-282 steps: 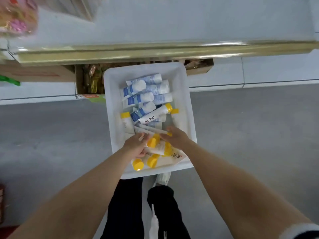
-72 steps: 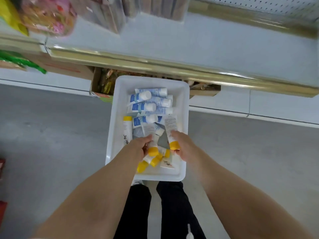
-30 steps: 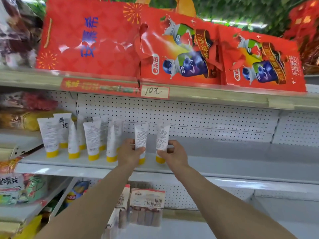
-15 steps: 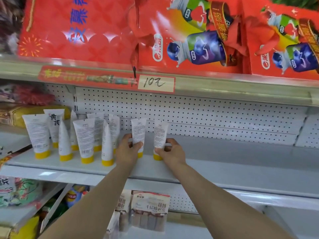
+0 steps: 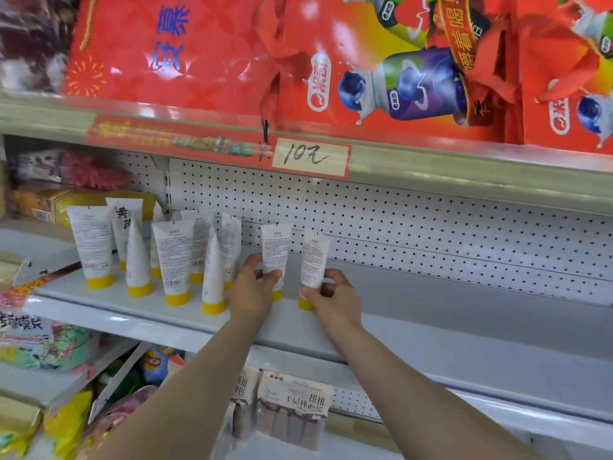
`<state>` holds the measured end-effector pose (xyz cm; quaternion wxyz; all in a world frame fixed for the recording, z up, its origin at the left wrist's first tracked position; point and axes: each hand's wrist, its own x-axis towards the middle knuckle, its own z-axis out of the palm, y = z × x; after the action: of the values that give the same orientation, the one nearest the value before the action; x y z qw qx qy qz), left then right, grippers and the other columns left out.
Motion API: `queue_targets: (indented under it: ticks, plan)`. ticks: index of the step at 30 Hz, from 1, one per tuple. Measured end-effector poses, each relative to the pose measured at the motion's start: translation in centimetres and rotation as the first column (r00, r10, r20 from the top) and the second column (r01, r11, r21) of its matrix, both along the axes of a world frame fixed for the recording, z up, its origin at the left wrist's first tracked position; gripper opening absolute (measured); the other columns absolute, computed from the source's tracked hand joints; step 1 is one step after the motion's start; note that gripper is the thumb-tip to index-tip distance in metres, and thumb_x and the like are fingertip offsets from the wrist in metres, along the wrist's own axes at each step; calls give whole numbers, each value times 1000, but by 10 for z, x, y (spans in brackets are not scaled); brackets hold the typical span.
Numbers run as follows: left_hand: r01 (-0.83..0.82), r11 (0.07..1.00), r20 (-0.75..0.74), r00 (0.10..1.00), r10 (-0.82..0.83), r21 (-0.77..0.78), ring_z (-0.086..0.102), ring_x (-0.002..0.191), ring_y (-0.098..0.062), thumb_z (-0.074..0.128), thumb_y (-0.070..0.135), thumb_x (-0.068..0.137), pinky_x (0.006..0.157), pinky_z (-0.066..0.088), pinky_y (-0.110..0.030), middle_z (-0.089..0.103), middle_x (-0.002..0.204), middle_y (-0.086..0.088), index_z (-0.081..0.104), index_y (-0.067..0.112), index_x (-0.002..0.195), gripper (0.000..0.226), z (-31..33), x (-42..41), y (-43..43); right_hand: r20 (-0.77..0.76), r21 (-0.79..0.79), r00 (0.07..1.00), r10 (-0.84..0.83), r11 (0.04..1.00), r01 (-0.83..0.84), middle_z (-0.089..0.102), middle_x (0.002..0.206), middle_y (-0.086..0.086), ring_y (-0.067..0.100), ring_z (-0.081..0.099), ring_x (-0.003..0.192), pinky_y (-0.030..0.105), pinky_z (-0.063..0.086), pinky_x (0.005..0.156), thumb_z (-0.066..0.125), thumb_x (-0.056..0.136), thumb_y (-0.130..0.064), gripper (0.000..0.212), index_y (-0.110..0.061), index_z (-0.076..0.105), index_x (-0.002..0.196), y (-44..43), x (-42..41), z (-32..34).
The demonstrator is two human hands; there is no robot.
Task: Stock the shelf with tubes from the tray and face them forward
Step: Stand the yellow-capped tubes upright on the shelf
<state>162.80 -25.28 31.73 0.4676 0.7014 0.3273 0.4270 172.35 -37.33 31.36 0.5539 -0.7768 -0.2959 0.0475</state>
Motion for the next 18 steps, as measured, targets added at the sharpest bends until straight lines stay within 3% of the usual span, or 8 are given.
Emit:
queue_targets:
  ticks: [5, 9, 14, 18]
  plan:
    - [-16, 1000, -49, 999, 16, -7, 56, 97, -10, 68, 24, 88, 83, 39, -22, 64, 119, -3, 50, 19, 134, 50, 3, -6, -8, 5, -49, 1000, 6, 999, -6, 72, 107, -6, 12, 66, 92, 26, 49, 76, 74, 83, -36, 42, -27, 56, 120, -4, -4, 4]
    - [-4, 999, -136, 991, -2, -49, 54, 119, -25, 71, 25, 86, 88, 37, -26, 56, 132, -10, 38, 10, 142, 67, 11, -21, -26, 0, -138, 1000, -27, 990, 27, 60, 130, 1, 18, 60, 112, 30, 48, 90, 74, 80, -47, 66, -24, 45, 135, -21, -16, 17]
    - [99, 988, -268, 961, -65, 117, 52, 119, -33, 75, 36, 81, 93, 44, -37, 55, 132, -15, 42, 5, 137, 71, 13, -59, -54, 203, -336, 977, -57, 934, 124, 51, 140, 6, 24, 51, 125, 33, 43, 94, 67, 86, -48, 68, -23, 39, 142, -66, -56, 37]
    - [174, 946, -394, 917, -56, 272, 47, 124, -36, 61, 50, 89, 94, 45, -44, 52, 134, -18, 40, 7, 140, 70, 24, -110, -72, 315, -388, 944, -96, 895, 220, 50, 134, 8, 26, 48, 124, 40, 48, 95, 55, 90, -57, 59, -26, 41, 140, -100, -101, 47]
